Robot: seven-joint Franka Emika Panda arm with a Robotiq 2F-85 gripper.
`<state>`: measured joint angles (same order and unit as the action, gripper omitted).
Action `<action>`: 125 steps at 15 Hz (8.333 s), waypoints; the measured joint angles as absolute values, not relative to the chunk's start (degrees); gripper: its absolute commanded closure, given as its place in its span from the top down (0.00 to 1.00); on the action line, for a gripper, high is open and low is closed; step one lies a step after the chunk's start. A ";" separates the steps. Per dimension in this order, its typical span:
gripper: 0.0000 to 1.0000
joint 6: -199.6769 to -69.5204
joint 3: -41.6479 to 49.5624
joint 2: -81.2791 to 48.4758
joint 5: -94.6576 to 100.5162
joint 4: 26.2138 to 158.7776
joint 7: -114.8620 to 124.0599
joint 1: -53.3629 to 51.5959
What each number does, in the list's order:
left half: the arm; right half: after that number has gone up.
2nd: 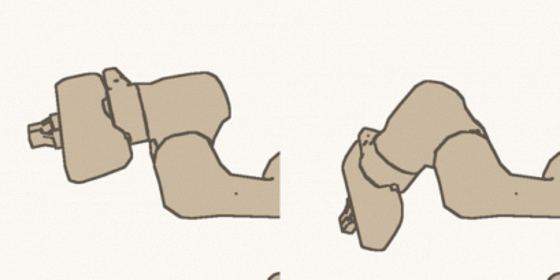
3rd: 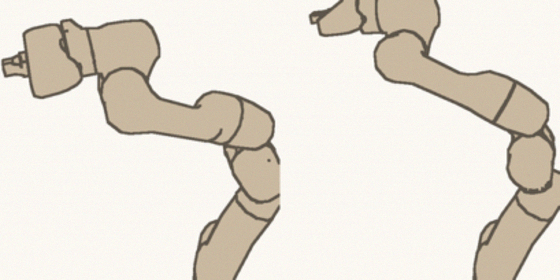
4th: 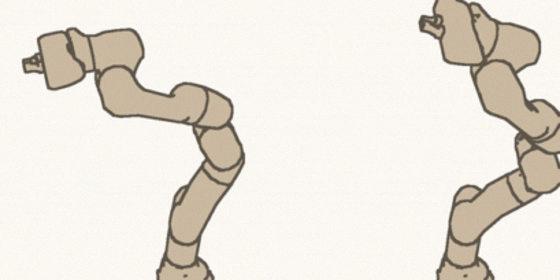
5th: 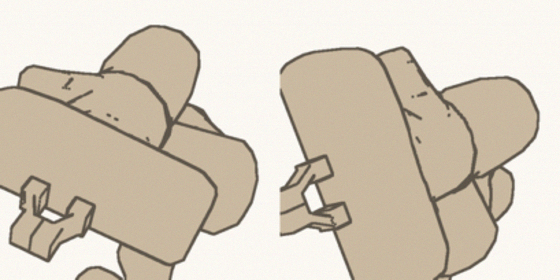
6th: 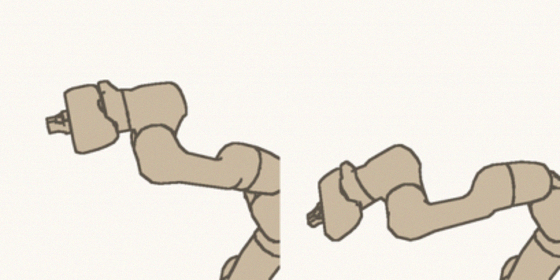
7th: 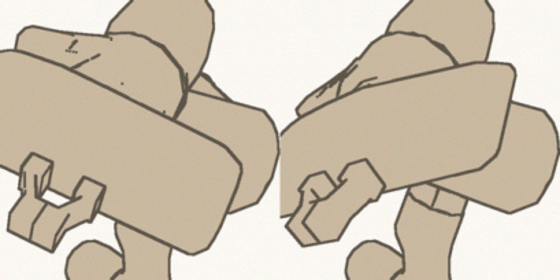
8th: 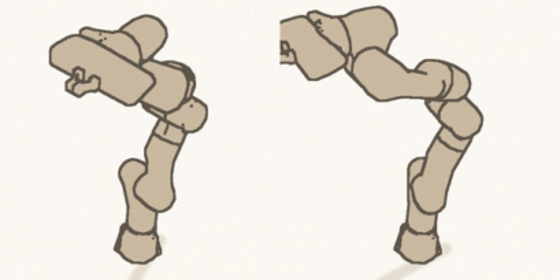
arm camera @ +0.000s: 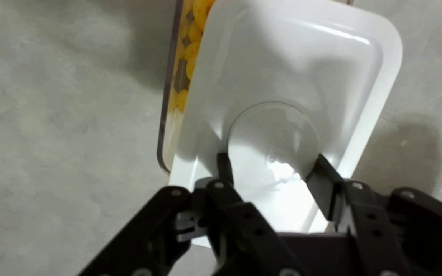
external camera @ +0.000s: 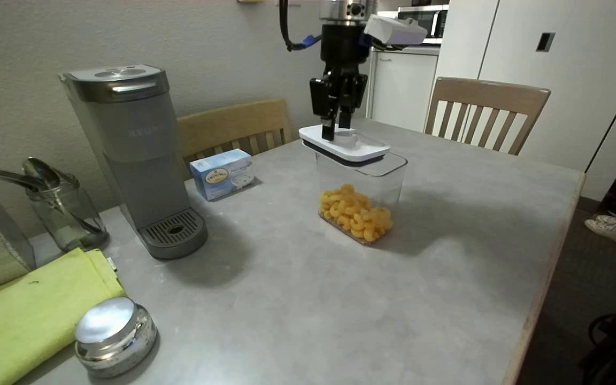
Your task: Pick the lid on the table and put it on the storage jar
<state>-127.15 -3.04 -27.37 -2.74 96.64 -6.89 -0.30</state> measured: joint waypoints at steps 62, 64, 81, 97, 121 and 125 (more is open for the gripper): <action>0.78 -139.79 -3.49 -21.44 -5.34 110.53 -16.18 0.58; 0.90 -139.71 -3.60 -21.45 -4.95 110.61 -16.16 0.48; 0.74 -139.53 -3.34 -18.88 -2.44 111.05 -4.35 -0.15; 0.00 -137.92 -3.07 -18.18 -2.44 110.99 1.26 -0.16; 0.00 -135.82 -2.80 -20.70 -9.85 110.76 4.38 -0.14; 0.00 -135.82 -2.80 -21.51 -11.32 110.26 3.02 0.11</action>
